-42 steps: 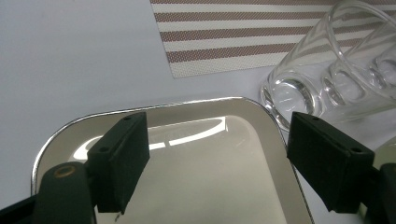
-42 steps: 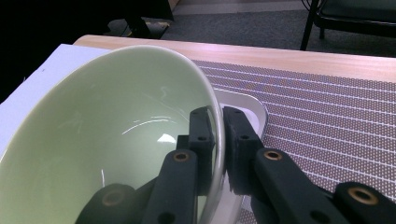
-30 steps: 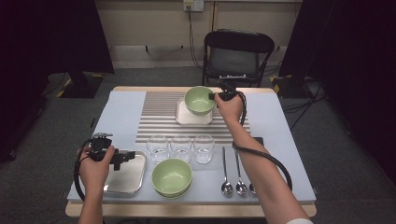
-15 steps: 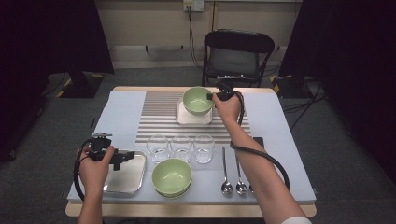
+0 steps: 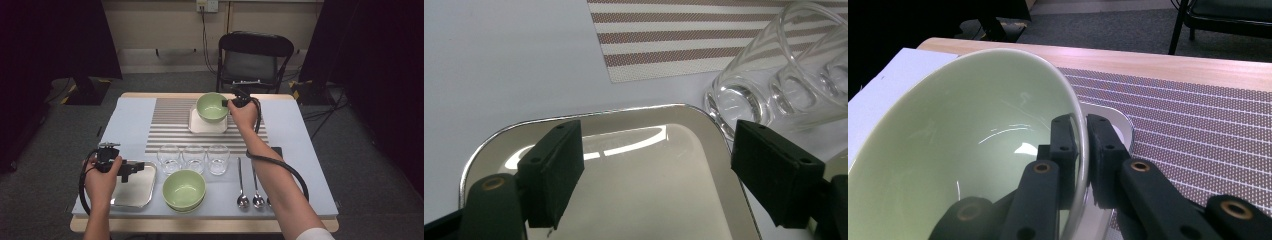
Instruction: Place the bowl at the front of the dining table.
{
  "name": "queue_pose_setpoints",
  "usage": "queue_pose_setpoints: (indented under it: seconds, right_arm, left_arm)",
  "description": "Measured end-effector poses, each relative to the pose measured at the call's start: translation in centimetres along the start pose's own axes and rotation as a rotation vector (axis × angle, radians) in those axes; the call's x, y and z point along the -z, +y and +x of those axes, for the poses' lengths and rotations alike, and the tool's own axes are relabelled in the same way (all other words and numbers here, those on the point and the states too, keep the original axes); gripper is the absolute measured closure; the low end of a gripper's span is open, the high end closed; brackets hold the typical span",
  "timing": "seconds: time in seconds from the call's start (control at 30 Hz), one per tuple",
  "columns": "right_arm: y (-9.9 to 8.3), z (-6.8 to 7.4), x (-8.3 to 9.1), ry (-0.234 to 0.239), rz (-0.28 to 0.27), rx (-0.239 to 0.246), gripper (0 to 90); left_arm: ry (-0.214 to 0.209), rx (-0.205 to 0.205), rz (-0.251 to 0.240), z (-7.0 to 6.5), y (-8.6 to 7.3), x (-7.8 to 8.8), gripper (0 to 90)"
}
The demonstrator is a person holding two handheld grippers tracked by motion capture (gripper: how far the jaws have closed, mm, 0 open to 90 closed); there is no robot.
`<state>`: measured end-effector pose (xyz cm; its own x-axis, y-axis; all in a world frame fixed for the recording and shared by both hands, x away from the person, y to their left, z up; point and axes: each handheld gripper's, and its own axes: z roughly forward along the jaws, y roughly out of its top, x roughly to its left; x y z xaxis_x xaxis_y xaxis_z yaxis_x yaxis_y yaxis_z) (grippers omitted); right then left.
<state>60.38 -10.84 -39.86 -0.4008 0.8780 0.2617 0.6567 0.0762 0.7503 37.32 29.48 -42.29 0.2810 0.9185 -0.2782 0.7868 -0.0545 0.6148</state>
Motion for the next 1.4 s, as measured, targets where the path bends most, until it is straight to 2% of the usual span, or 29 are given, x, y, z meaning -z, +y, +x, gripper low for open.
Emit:
queue_pose_setpoints:
  seconds: [0.83, 1.4]
  right_arm:
    - [-1.0, -0.5, -2.3, -0.006, 0.013, -0.003, 82.7]
    - [-1.4, -0.8, -3.0, -0.011, 0.019, 0.006, 82.7]
  left_arm:
    - [0.003, 0.011, -0.009, 0.3, 0.0, 0.2, 21.2]
    - [0.006, 0.011, -0.005, 0.4, 0.0, 0.1, 21.2]
